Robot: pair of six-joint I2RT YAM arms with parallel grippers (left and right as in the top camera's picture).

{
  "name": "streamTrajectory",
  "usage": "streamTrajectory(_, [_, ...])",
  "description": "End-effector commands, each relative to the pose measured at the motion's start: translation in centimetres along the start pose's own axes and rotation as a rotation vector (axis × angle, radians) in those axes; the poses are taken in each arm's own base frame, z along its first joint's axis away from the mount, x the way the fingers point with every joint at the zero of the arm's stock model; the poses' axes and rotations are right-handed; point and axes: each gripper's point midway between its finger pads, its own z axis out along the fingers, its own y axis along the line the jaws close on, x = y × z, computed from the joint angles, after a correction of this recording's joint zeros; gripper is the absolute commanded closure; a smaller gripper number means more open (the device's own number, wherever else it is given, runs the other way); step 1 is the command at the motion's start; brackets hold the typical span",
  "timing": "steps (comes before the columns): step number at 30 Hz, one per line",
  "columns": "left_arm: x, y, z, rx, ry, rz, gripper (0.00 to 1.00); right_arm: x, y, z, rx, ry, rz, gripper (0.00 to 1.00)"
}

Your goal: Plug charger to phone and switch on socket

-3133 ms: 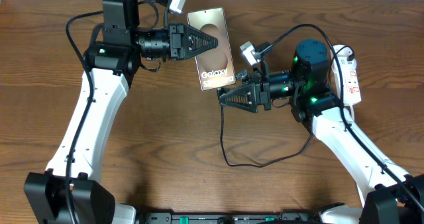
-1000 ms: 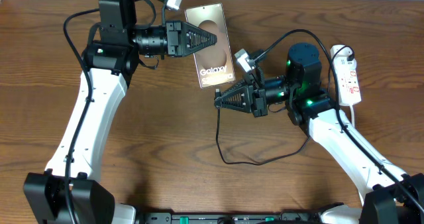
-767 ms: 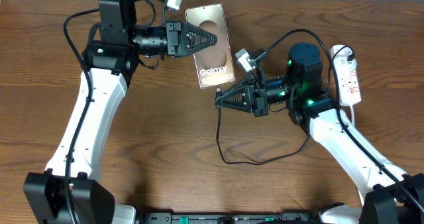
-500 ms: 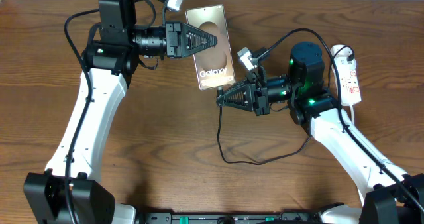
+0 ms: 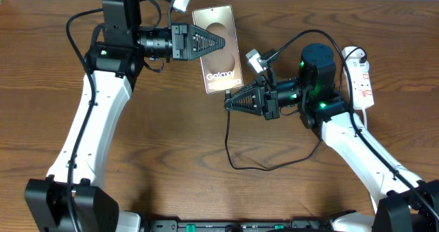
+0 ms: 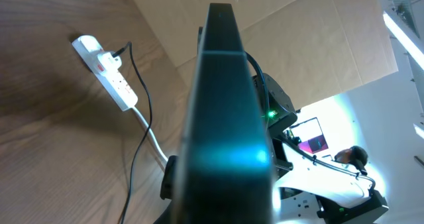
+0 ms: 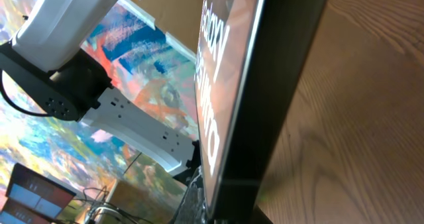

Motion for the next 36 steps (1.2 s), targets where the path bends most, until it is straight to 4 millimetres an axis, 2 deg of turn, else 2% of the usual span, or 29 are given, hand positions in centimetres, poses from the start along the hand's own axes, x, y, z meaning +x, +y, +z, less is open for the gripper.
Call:
streamTrajectory(1, [-0.05, -1.52, -0.22, 0.033, 0.011, 0.06, 0.93, 0.03, 0.23, -0.19, -0.014, 0.006, 0.006, 0.99])
streamTrajectory(11, [0.14, -1.15, 0.69, 0.005, 0.01, 0.044, 0.92, 0.02, 0.21, -0.19, -0.013, 0.006, 0.005, 0.99])
streamTrajectory(36, [0.12, -1.14, 0.68, 0.004, 0.009, -0.019, 0.92, -0.02, -0.29, -0.2, 0.011, -0.005, 0.042, 0.99])
